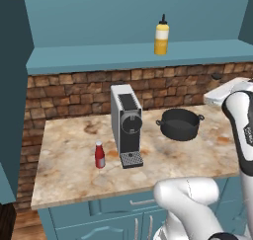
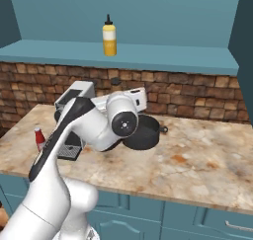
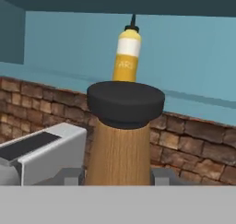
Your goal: There are various items on the counter. Only move the condiments/shakers into the cabinet.
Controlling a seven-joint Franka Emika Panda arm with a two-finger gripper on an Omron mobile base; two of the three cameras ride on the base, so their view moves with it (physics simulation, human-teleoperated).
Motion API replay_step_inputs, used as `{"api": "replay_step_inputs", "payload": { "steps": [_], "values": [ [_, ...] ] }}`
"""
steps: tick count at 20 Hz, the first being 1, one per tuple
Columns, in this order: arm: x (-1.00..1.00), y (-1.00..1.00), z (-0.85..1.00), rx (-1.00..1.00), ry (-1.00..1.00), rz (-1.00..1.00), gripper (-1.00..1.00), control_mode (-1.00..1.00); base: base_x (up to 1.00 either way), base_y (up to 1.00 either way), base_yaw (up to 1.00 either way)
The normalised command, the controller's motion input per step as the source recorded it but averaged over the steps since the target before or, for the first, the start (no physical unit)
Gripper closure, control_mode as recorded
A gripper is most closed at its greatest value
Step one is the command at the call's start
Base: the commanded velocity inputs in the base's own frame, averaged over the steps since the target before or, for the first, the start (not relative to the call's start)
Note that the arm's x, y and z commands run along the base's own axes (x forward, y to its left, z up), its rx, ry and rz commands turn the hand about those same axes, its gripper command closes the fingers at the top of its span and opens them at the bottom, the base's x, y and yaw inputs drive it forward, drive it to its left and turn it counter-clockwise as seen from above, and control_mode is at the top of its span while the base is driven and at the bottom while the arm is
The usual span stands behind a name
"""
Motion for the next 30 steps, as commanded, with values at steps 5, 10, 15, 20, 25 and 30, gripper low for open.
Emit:
{"api": "replay_step_inputs", "payload": {
  "steps": [5, 10, 15, 20, 25, 30],
  "values": [
    [0.15, -0.02, 1.0, 0.03, 0.0, 0.04, 1.0, -1.0, 0.0, 0.0, 0.0],
    [0.57, -0.15, 0.84, 0.03, 0.0, 0.01, 1.0, -1.0, 0.0, 0.0, 0.0],
    [0.87, -0.14, 0.03, 0.0, 0.12, 0.0, 1.0, -1.0, 0.0, 0.0, 0.0],
    [0.79, -0.07, 0.0, 0.0, 0.15, 0.0, 1.0, -1.0, 0.0, 0.0, 0.0],
    [0.69, -0.05, -0.03, 0.0, 0.04, 0.0, 1.0, -1.0, 0.0, 0.0, 0.0],
    [0.65, -0.06, -0.2, 0.0, 0.0, 0.0, 1.0, -1.0, 0.0, 0.0, 0.0]
  ]
}}
